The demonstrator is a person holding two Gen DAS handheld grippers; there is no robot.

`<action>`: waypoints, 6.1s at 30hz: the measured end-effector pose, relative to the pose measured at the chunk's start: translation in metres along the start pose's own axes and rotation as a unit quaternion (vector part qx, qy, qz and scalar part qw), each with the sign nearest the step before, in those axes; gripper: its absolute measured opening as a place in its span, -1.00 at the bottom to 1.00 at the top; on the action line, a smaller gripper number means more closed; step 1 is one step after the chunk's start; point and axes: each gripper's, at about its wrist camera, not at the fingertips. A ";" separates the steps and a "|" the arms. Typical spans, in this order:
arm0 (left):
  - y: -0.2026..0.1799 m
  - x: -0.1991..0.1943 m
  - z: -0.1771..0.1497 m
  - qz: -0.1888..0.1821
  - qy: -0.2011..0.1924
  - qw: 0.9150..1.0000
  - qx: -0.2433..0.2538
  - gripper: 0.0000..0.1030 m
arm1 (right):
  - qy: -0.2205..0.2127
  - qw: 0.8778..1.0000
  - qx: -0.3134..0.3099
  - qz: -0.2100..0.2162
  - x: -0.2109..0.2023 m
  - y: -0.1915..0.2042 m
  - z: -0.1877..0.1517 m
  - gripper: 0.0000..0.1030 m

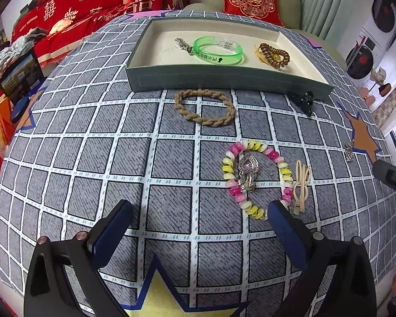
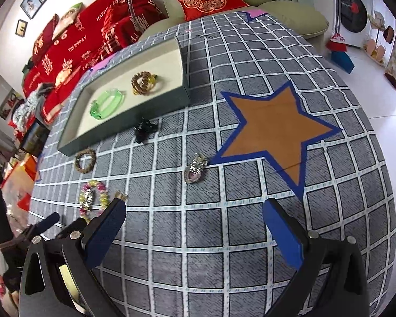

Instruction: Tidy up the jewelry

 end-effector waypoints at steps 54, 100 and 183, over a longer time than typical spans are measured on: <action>-0.009 -0.045 -0.007 -0.061 -0.057 0.995 0.056 -0.80 | -0.023 0.999 -0.027 -0.040 0.018 0.022 0.015 -0.68; 0.033 -0.054 -0.001 -0.057 -0.107 0.993 -0.002 -0.78 | -0.023 0.999 -0.016 0.024 0.005 0.030 0.006 -0.68; 0.014 -0.056 0.122 -0.075 -0.168 0.981 0.066 -0.68 | -0.066 0.995 -0.047 0.059 -0.039 0.062 0.054 -0.67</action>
Point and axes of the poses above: each gripper's, at about its wrist camera, not at the fingertips, and x roughly the way its jaws point, y to its left, z to its top, and after that the axes turned 9 degrees about y, right-handed
